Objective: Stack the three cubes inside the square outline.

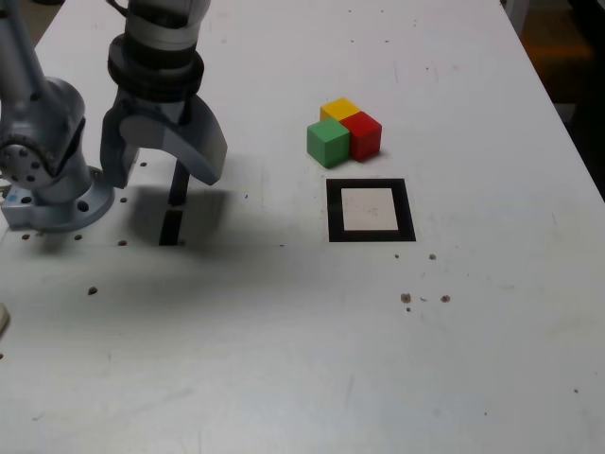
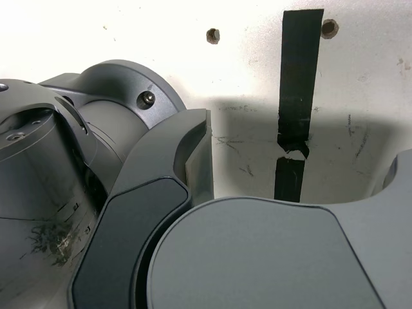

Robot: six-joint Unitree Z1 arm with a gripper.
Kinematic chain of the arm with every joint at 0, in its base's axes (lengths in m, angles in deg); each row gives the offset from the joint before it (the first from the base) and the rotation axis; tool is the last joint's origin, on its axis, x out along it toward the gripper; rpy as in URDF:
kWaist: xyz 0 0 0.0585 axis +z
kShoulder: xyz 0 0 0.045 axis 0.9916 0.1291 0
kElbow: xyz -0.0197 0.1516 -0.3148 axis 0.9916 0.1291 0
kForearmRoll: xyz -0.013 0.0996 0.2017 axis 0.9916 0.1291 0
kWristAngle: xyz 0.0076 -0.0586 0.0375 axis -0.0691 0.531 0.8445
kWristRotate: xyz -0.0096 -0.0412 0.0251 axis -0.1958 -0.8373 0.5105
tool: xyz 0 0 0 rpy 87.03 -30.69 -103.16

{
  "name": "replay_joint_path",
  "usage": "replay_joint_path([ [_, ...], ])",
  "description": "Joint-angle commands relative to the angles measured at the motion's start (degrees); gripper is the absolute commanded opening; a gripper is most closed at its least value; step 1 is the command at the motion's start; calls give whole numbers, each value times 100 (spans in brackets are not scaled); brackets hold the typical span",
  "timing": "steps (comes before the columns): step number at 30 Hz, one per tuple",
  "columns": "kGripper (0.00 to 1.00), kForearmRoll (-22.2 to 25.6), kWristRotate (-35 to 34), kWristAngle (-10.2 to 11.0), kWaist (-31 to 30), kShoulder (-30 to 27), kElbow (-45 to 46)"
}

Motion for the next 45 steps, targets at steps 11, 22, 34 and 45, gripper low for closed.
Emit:
replay_joint_path([
  [11,100,34,2,-23,14,-68,5],
  [22,100,14,0,-29,14,-106,-18],
  [34,100,120,-471,105,-354,154,-430],
  [45,100,1112,-1388,429,-654,148,-2012],
])
